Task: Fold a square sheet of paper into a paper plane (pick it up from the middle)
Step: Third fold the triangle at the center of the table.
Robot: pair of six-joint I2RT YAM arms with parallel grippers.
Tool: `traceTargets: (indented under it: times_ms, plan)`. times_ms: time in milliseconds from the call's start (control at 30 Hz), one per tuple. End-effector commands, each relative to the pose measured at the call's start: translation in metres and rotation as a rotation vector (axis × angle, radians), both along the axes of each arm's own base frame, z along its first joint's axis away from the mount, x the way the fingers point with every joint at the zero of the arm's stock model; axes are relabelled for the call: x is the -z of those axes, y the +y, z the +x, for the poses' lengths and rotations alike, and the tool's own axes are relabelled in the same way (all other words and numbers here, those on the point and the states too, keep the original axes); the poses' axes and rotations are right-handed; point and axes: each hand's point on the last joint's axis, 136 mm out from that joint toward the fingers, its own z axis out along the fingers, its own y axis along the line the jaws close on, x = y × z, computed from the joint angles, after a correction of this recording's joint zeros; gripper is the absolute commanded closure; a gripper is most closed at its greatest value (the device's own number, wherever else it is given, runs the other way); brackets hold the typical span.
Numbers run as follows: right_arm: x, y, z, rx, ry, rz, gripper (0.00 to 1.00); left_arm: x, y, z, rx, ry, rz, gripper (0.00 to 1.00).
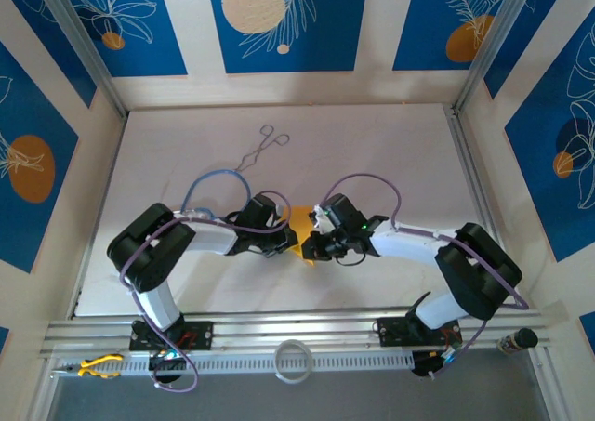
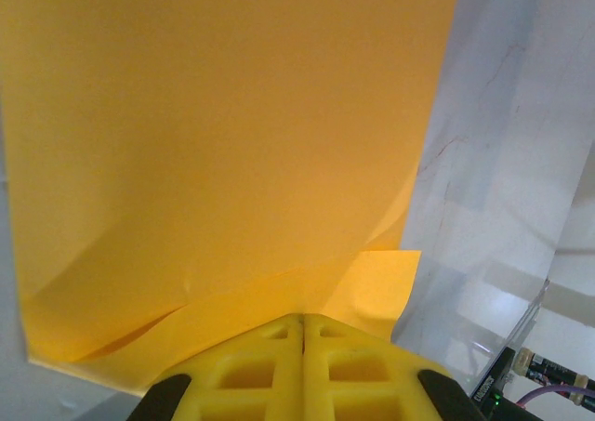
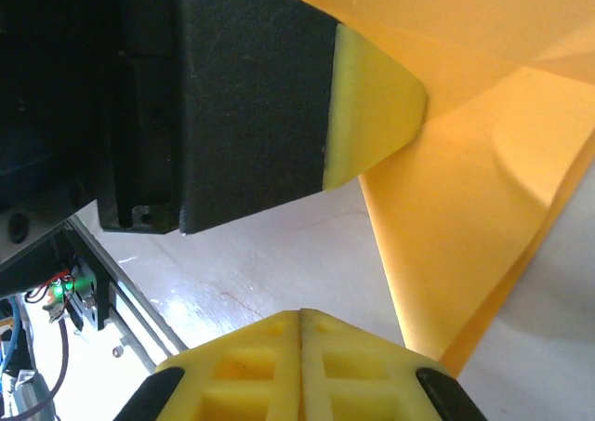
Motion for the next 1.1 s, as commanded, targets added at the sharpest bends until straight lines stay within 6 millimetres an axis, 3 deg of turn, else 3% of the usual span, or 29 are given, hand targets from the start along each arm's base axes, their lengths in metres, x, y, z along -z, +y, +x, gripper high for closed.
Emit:
traceTargets:
  times_ms: [0,400,900,1067]
  plan:
    - [0.001,0.008,0.001,0.013,0.022,0.009,0.94,0.015,0.006,-0.003,0.002,0.009,0.058,1.0]
    - [0.024,0.006,0.004,0.026,0.07,-0.072,0.94,0.016,0.007,-0.003,0.001,0.01,0.06,1.0]
    - [0.049,-0.024,-0.025,0.043,0.142,-0.142,0.94,0.017,0.007,-0.002,0.0,0.013,0.066,1.0]
    - [0.044,-0.028,-0.028,0.05,0.133,-0.134,0.94,0.017,0.008,-0.002,-0.001,0.012,0.072,1.0]
